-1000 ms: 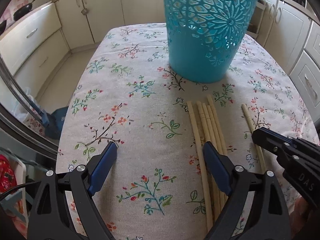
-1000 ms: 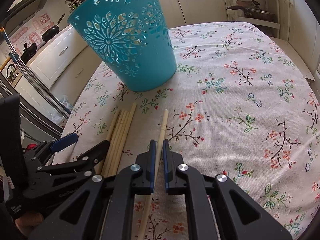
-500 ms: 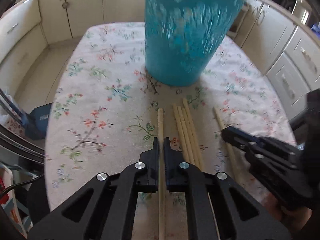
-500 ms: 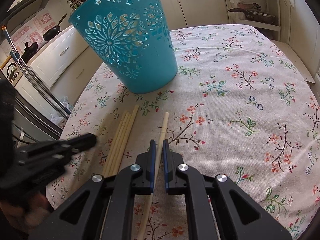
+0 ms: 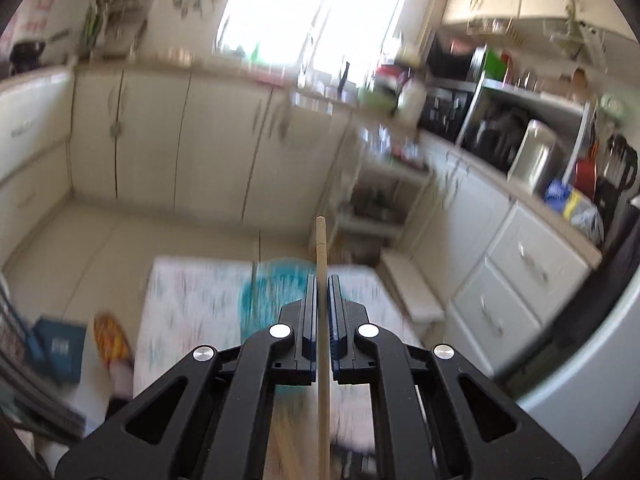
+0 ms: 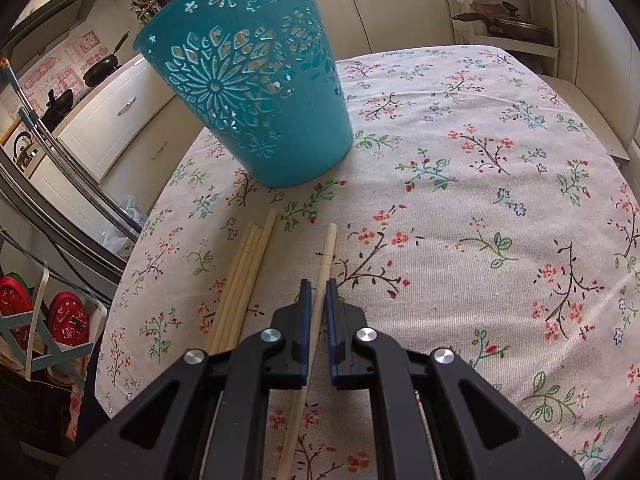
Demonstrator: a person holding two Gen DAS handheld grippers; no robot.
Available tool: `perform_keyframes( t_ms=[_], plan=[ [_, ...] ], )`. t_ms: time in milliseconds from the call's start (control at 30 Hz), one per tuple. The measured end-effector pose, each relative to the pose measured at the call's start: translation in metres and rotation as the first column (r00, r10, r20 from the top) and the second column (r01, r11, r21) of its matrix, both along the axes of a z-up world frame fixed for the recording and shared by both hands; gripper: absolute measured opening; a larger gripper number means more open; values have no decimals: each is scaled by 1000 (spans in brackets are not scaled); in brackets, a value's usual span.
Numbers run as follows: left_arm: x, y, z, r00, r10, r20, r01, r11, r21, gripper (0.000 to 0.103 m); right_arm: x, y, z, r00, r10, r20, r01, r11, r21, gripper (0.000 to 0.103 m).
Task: Organize utensils
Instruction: 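Pinch a chopstick with the left tool and drop it into the basket while the right tool holds its chopstick, then raise the chopstick with the right tool and drop it into the basket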
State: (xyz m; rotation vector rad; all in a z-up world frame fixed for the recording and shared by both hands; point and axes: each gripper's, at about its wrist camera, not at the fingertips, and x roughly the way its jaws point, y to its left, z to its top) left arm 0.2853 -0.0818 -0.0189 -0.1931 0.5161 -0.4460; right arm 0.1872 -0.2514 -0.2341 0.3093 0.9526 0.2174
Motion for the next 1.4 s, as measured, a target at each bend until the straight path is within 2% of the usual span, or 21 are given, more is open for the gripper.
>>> perform_keyframes(
  t_ms=[33, 167, 267, 333, 433, 567, 667, 733, 800, 900, 967, 1033, 1100, 1133, 1167, 1233, 1400],
  plan=[
    [9, -6, 9, 999, 16, 42, -15, 1000, -11, 5, 0, 0, 0, 1000, 1, 0, -1, 1000, 1, 7],
    [40, -21, 21, 990, 87, 115, -82, 995, -48, 5, 1, 0, 0, 1000, 6, 7, -6, 1000, -7, 7],
    [61, -34, 14, 975, 148, 168, -142, 989, -44, 5, 1, 2, 0, 1000, 9, 13, -9, 1000, -15, 7],
    [76, -43, -1, 965, 183, 186, -182, 983, -19, 5, 1, 2, -1, 1000, 11, 15, -11, 1000, -16, 7],
    [92, -58, -28, 959, 213, 186, -221, 975, 21, 5, 2, 2, -1, 1000, 15, 15, -14, 1000, -13, 7],
    [105, -64, -58, 966, 218, 136, -229, 971, 68, 5, 2, 1, -1, 1000, 17, 15, -17, 1000, -8, 7],
    [104, -61, -69, 969, 217, 116, -229, 968, 106, 7, 2, 0, -1, 1000, 17, 13, -17, 1000, -3, 7],
    [100, -58, -71, 972, 211, 104, -224, 965, 134, 14, 2, 0, 0, 1000, 17, 12, -17, 1000, -3, 7],
    [91, -53, -68, 970, 215, 109, -229, 963, 139, 30, 2, 0, 0, 1000, 19, 13, -19, 1000, -6, 7],
    [74, -41, -59, 967, 221, 124, -237, 963, 132, 45, 2, 0, 0, 1000, 26, 11, -26, 1000, -5, 9],
    [58, -29, -53, 965, 226, 130, -242, 962, 124, 51, 1, 0, 0, 999, 36, 10, -36, 999, 6, 15],
    [36, -12, -52, 961, 242, 136, -259, 957, 129, 59, 0, 2, 1, 999, 42, 12, -42, 999, -1, 15],
    [15, 3, -58, 955, 262, 139, -281, 949, 141, 73, -2, 7, 2, 999, 50, 23, -49, 998, -40, 15],
    [4, 12, -66, 952, 275, 132, -294, 943, 157, 76, -2, 10, 2, 998, 48, 28, -46, 996, -76, 8],
    [-4, 17, -73, 951, 282, 123, -300, 938, 173, 79, -3, 15, 3, 998, 52, 39, -46, 991, -126, 6],
    [-17, 28, -102, 958, 279, 62, -286, 929, 234, 79, -5, 26, 5, 996, 75, 55, -63, 978, -201, 6],
    [-27, 41, -174, 959, 273, -68, -232, 904, 360, 79, -13, 28, 6, 996, 85, 22, -76, 966, -248, 8]
  ],
)
